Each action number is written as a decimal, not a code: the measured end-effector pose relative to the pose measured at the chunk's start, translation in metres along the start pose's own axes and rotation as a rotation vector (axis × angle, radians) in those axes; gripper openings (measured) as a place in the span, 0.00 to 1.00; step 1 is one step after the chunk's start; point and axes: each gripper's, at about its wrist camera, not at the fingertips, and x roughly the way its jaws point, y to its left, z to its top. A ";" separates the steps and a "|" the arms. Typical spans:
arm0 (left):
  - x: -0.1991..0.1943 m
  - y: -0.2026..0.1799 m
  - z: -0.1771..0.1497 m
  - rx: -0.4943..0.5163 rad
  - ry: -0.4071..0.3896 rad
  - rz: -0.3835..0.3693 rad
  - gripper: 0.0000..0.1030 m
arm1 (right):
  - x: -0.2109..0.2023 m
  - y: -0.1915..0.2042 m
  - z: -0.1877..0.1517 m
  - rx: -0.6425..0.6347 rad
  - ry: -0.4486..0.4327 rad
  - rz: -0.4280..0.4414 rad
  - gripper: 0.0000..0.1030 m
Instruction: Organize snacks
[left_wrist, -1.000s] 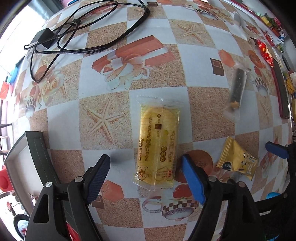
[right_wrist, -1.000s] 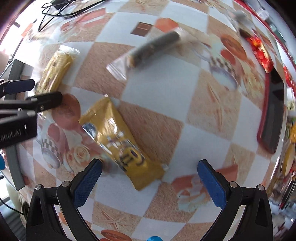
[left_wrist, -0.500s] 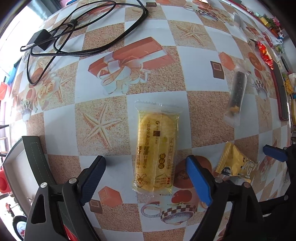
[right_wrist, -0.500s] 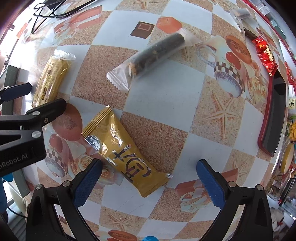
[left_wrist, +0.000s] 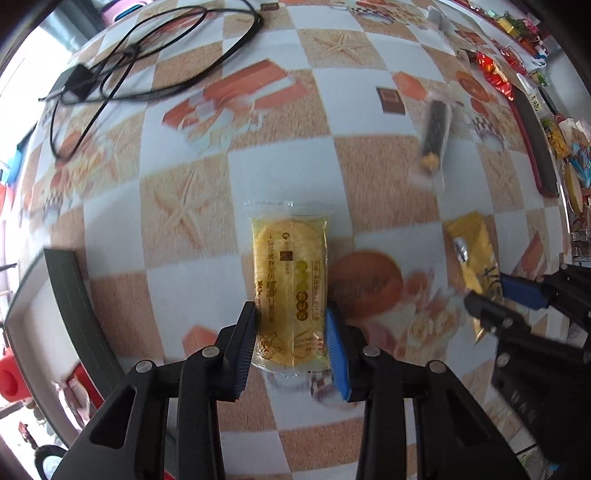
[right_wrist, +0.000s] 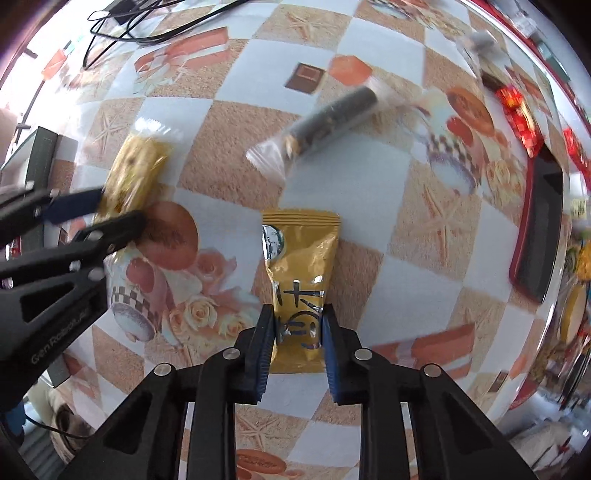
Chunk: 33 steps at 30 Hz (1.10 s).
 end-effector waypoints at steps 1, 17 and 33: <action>0.000 0.000 -0.007 -0.005 -0.001 0.000 0.38 | 0.000 -0.001 -0.002 0.020 0.002 0.007 0.25; 0.004 -0.005 -0.096 0.002 0.054 -0.010 0.39 | 0.007 0.026 -0.052 0.146 0.037 0.033 0.25; -0.002 -0.010 -0.138 0.052 0.030 -0.008 0.39 | 0.016 0.049 -0.035 0.129 0.074 -0.017 0.25</action>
